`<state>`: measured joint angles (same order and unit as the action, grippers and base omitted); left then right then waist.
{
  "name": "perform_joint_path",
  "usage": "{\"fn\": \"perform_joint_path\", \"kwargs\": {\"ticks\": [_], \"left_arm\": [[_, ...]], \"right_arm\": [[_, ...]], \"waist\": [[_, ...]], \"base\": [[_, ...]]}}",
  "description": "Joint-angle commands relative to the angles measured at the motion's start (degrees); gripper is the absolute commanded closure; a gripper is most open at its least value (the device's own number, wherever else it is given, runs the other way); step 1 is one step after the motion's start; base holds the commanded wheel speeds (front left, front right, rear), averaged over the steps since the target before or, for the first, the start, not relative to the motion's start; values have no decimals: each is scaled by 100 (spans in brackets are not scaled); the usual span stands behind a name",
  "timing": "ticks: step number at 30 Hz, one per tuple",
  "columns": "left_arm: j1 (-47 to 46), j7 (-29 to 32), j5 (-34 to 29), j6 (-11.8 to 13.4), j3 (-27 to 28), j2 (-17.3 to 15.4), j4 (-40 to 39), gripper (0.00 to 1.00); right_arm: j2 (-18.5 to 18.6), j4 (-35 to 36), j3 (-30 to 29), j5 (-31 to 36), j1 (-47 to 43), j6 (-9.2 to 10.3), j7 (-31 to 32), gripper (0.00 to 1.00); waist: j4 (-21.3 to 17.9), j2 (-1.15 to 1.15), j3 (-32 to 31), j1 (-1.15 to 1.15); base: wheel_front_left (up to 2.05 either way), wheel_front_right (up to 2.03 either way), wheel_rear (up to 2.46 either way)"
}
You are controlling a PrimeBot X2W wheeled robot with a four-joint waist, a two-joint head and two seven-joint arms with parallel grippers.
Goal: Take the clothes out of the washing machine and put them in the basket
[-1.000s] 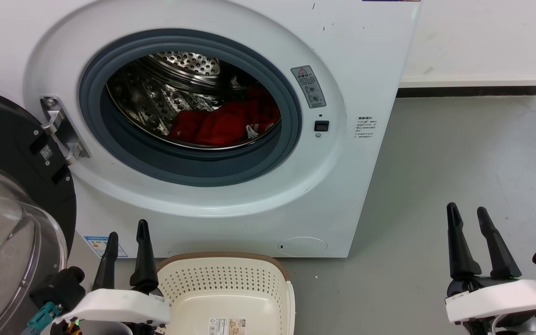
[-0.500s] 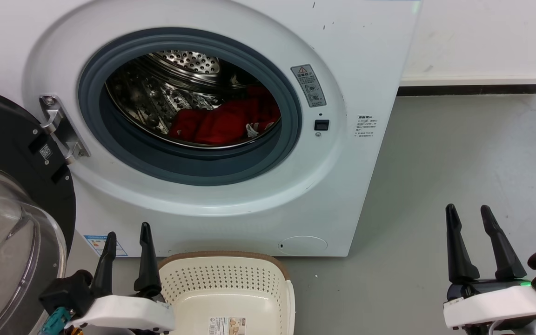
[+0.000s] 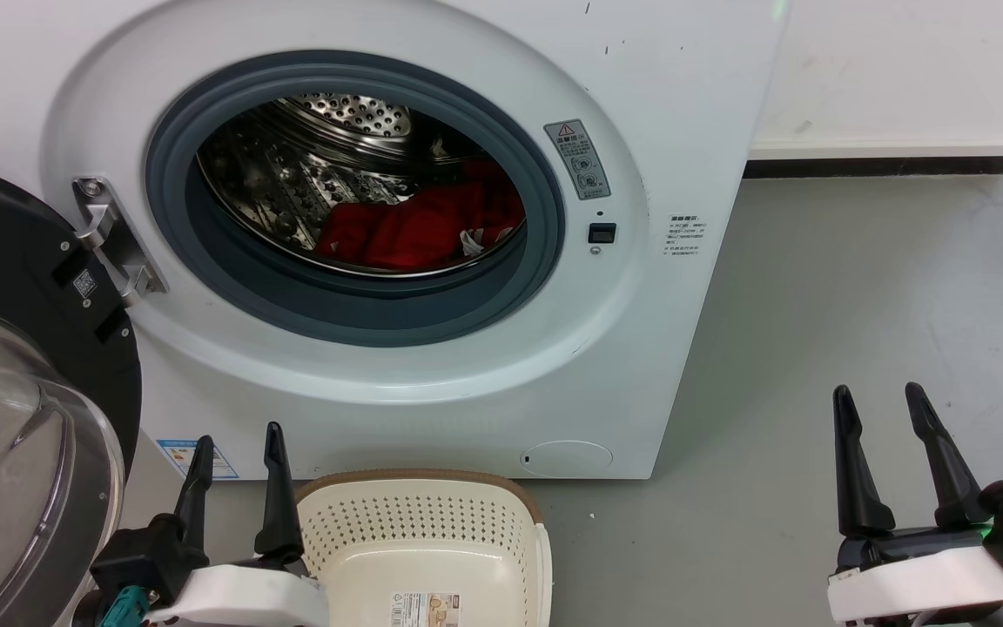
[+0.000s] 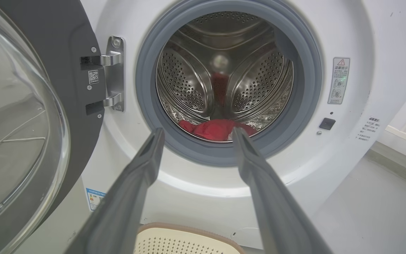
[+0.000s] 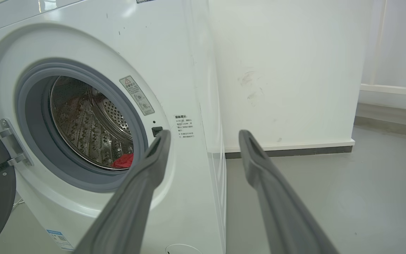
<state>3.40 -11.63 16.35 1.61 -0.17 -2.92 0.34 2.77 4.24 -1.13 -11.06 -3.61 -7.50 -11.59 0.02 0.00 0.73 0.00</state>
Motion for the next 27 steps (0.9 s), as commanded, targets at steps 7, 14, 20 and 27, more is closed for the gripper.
{"fn": "perform_joint_path", "kwargs": {"ticks": [7, 14, 20, 27], "left_arm": [[80, -122, -387, 5, -6, 2, -98, 0], [124, -195, -675, 37, -41, 4, -164, 0], [159, -264, -895, 59, -50, 5, -202, 0], [204, -333, -1143, 103, -61, 4, -242, 0]], "right_arm": [[18, 135, 34, 367, -82, 2, -126, 0], [17, 190, 47, 598, -134, 2, -202, 0], [16, 223, 39, 769, -160, 2, -265, 0], [15, 220, 28, 943, -224, 3, -336, 0]], "waist": [[-3, 0, 6, 0], [-4, 0, 11, 0], [-11, 0, 15, 0], [-30, 0, 9, 0]], "base": [[0, 0, 0], [0, 0, 0], [0, 0, 0], [0, 0, 0]]}}
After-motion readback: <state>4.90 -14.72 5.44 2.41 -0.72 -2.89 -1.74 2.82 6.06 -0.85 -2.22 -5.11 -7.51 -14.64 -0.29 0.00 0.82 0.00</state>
